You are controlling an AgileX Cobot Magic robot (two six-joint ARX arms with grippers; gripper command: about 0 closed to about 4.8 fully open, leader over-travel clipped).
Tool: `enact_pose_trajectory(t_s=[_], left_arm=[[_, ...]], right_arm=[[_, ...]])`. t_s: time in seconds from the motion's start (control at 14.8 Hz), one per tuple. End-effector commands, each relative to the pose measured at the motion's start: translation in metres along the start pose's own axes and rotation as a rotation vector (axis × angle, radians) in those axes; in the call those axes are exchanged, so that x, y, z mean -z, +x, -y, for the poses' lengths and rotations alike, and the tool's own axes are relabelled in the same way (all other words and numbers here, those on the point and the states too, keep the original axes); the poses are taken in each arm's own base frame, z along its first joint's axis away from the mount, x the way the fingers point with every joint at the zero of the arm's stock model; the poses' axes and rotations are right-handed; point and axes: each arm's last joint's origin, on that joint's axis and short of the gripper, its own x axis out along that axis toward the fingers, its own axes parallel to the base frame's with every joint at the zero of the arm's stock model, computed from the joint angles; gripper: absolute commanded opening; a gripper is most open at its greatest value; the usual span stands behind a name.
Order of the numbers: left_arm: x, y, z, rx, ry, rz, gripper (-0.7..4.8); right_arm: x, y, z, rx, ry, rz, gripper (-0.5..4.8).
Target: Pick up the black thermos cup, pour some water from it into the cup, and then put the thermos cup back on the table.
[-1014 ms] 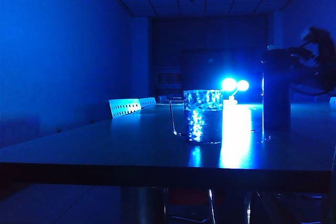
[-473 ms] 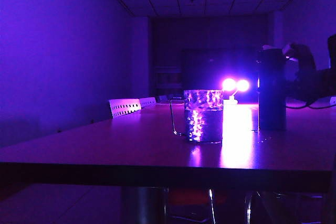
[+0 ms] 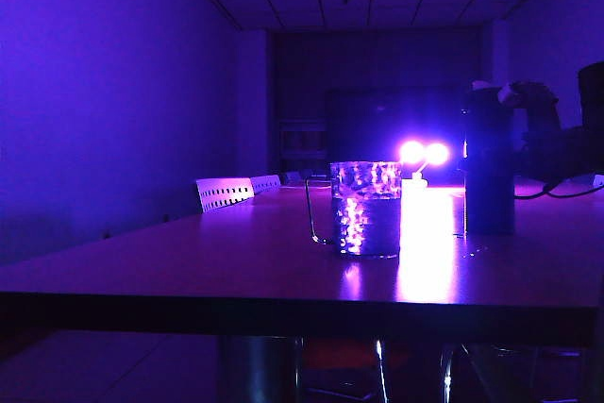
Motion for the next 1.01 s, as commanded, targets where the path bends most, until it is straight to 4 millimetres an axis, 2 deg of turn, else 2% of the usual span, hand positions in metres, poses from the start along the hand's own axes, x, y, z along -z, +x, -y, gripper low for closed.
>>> enact_pose_trajectory(t_s=[0.07, 0.27, 0.54, 0.81, 1.01], left_arm=[[-0.002, -0.001, 0.000, 0.006, 0.001, 0.005, -0.05], [-0.002, -0.001, 0.001, 0.009, 0.001, 0.005, -0.05], [-0.002, -0.001, 0.001, 0.009, 0.001, 0.011, -0.05], [-0.003, -0.001, 0.001, 0.030, 0.001, 0.013, -0.06], [-0.003, -0.001, 0.002, 0.051, -0.017, 0.011, -0.06]], right_arm=[[-0.004, 0.002, -0.002, -0.004, -0.014, 0.022, 0.90], [-0.019, -0.001, -0.004, -0.016, -0.036, 0.060, 0.84], [-0.064, -0.012, -0.010, -0.088, -0.083, 0.134, 0.85], [-0.090, -0.026, -0.016, -0.147, -0.045, 0.062, 0.85], [-0.117, -0.041, -0.027, -0.155, -0.135, 0.008, 0.85]])
